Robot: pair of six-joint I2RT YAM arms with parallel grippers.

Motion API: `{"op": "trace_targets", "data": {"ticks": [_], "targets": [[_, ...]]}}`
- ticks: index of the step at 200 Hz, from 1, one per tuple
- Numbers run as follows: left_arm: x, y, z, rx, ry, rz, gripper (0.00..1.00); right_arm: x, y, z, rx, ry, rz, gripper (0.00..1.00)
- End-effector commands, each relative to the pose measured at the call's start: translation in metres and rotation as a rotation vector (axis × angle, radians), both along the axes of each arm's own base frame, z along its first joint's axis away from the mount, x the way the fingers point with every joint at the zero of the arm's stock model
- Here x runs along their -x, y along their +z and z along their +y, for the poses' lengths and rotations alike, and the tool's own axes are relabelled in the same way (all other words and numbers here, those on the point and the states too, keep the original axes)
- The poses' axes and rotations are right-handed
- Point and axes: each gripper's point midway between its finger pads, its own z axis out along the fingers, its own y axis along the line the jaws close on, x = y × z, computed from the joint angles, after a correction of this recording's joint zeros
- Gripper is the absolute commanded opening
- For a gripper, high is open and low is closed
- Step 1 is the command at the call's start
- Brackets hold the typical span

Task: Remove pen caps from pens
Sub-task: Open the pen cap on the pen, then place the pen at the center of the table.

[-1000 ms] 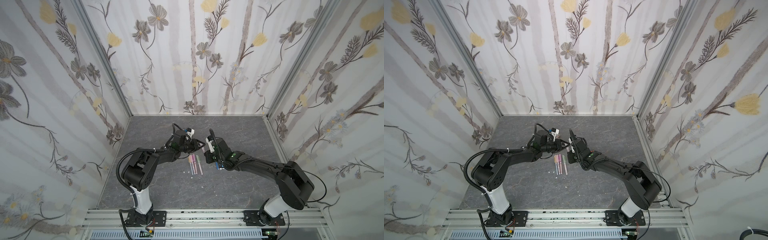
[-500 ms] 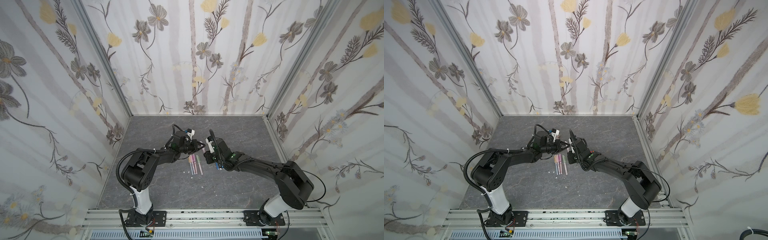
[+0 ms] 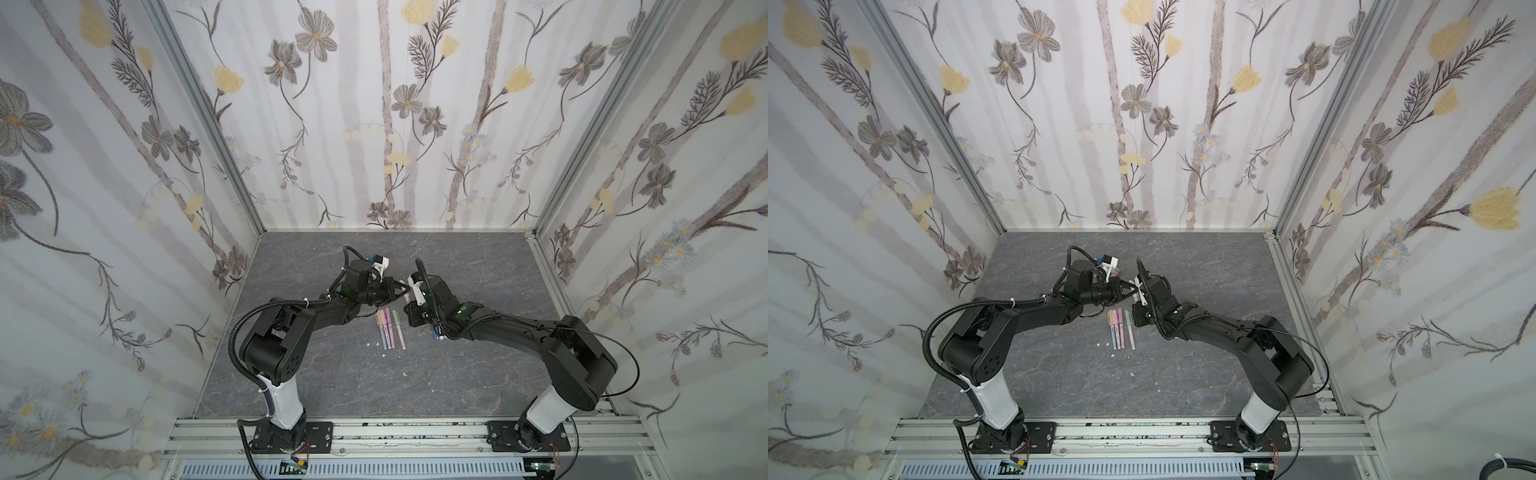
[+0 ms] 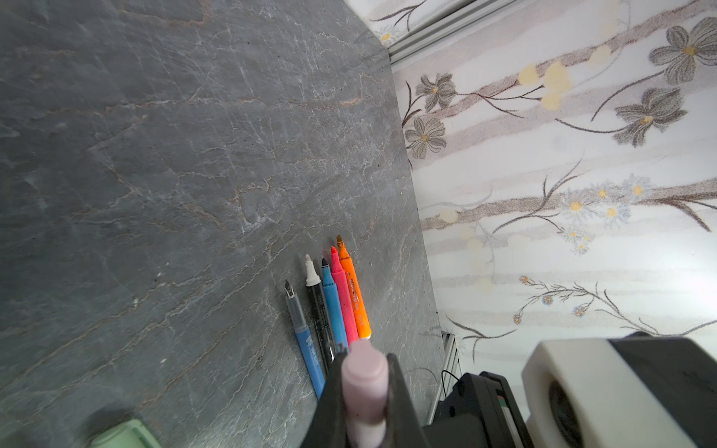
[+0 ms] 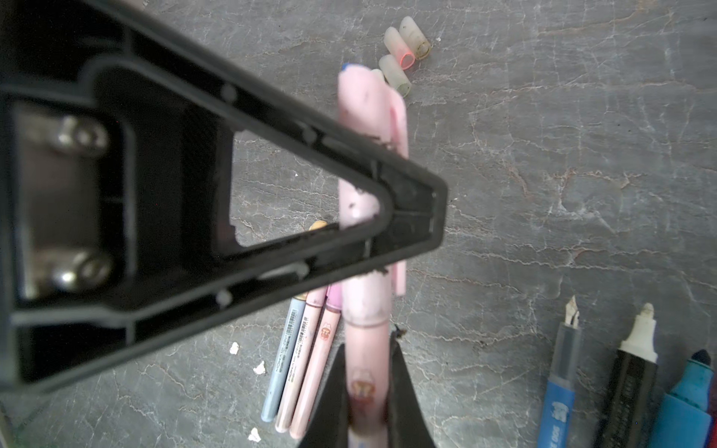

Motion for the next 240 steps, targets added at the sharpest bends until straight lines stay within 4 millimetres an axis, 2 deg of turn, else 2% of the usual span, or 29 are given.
{"op": "trace_targets", "data": {"ticks": [1,22,26,52,97,118,135,154,162,164,168,198,240], "targets": [[-0.012,-0.001,0.005,-0.035,0.020,-0.032,0.00,0.003,0.009,0.001,-0.021,0.013,-0.023,0.00],[-0.028,0.003,0.013,-0.052,0.047,-0.047,0.00,0.014,-0.004,-0.004,-0.004,0.019,0.004,0.00],[-0.031,0.005,0.014,-0.057,0.052,-0.054,0.00,0.016,0.006,-0.004,-0.022,0.023,-0.011,0.00],[-0.052,0.009,0.023,-0.095,0.083,-0.073,0.00,0.031,-0.001,-0.007,-0.014,0.033,0.010,0.00],[-0.066,0.010,0.041,-0.117,0.123,-0.081,0.00,0.044,-0.005,-0.012,-0.021,0.029,0.026,0.00],[-0.064,0.007,0.053,-0.126,0.136,-0.075,0.00,0.043,-0.010,-0.016,-0.007,0.008,0.026,0.00],[-0.057,0.001,0.065,-0.144,0.147,-0.066,0.00,0.039,-0.023,-0.025,0.057,-0.031,0.042,0.00],[-0.047,-0.011,0.087,-0.166,0.175,-0.042,0.00,0.034,-0.039,-0.034,0.135,-0.076,0.067,0.00],[-0.042,-0.015,0.096,-0.173,0.188,-0.032,0.00,0.032,-0.039,-0.035,0.141,-0.094,0.067,0.00],[-0.041,-0.016,0.099,-0.175,0.191,-0.030,0.00,0.033,-0.048,-0.037,0.159,-0.098,0.081,0.00],[-0.039,-0.018,0.103,-0.178,0.198,-0.027,0.00,0.032,-0.053,-0.038,0.172,-0.108,0.091,0.00],[-0.026,-0.025,0.132,-0.199,0.240,-0.013,0.00,0.026,-0.068,-0.045,0.238,-0.161,0.112,0.00],[-0.018,-0.028,0.148,-0.197,0.259,-0.010,0.00,0.020,-0.078,-0.056,0.317,-0.212,0.112,0.05]]}}
